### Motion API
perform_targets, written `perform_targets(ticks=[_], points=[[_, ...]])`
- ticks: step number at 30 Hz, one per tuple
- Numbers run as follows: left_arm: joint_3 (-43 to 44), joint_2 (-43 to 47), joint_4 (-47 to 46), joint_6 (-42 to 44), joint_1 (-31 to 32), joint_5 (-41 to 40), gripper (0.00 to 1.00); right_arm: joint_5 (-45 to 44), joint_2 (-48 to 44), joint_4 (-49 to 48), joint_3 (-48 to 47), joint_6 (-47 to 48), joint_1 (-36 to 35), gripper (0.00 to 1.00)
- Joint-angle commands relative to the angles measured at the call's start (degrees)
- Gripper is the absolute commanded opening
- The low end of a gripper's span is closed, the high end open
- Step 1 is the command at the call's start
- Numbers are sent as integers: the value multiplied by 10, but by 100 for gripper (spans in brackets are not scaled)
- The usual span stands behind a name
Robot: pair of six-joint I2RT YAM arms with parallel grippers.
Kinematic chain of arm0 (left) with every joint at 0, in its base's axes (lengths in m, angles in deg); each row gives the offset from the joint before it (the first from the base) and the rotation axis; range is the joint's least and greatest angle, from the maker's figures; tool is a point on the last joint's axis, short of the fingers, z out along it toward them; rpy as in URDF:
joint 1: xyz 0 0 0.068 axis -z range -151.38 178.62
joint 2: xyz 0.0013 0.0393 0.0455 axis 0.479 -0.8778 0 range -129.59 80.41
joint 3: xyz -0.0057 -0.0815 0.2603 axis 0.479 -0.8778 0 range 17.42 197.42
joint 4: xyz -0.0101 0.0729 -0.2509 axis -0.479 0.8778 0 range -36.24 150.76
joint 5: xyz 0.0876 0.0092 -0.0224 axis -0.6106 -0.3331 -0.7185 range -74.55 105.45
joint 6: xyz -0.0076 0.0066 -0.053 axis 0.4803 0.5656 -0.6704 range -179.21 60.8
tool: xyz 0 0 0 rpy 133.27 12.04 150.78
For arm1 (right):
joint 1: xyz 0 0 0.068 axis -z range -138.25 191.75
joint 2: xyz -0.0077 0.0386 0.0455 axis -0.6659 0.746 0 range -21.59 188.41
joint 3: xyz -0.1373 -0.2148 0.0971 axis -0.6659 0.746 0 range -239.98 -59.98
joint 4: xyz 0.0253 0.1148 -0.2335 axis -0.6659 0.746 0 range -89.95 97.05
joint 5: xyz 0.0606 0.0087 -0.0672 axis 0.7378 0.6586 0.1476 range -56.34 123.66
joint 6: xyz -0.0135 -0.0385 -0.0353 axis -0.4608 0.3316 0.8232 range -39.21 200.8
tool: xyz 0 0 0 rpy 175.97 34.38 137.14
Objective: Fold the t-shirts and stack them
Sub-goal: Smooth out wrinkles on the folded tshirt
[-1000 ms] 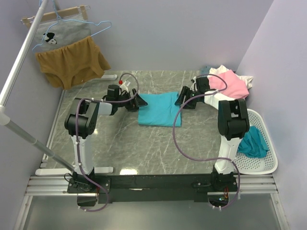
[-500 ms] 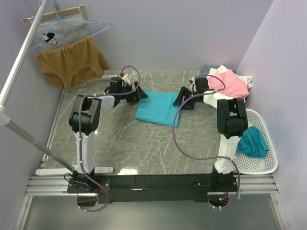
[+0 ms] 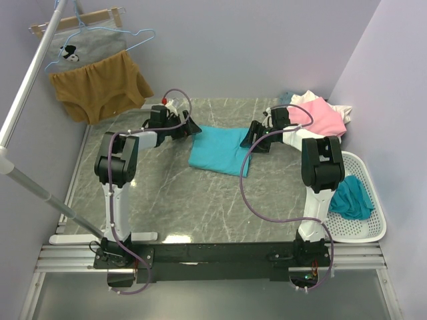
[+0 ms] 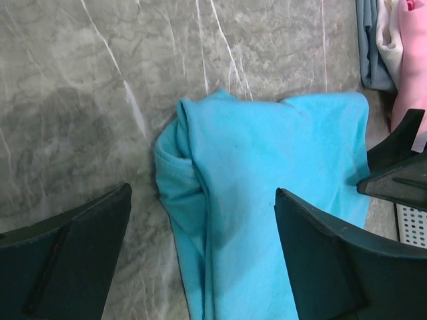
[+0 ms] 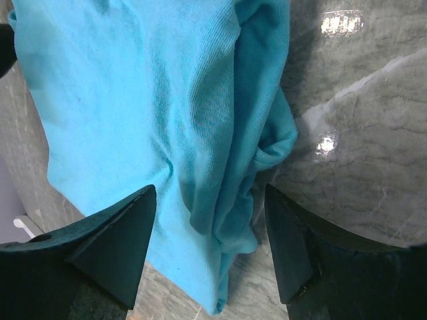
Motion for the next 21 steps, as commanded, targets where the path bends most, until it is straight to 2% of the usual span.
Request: perform_targets(ticks=[1, 7, 15, 17, 18, 19, 21], points=[[48, -24, 28, 19, 4, 7, 92, -14, 14, 21, 1, 5, -7, 73], [67, -47, 36, 10, 21, 30, 83, -13, 18, 22, -5, 4, -9, 73], [81, -63, 9, -18, 56, 66, 54, -9, 25, 18, -6, -5, -20, 73], [77, -65, -14, -42, 57, 77, 40, -5, 31, 15, -6, -10, -22, 73], [76, -67, -21, -49, 57, 83, 30, -2, 32, 12, -6, -11, -22, 73], [74, -68, -27, -58, 56, 92, 14, 0, 32, 9, -6, -14, -23, 74], [71, -68, -31, -62, 55, 92, 1, 4, 38, 6, -9, -17, -25, 74]])
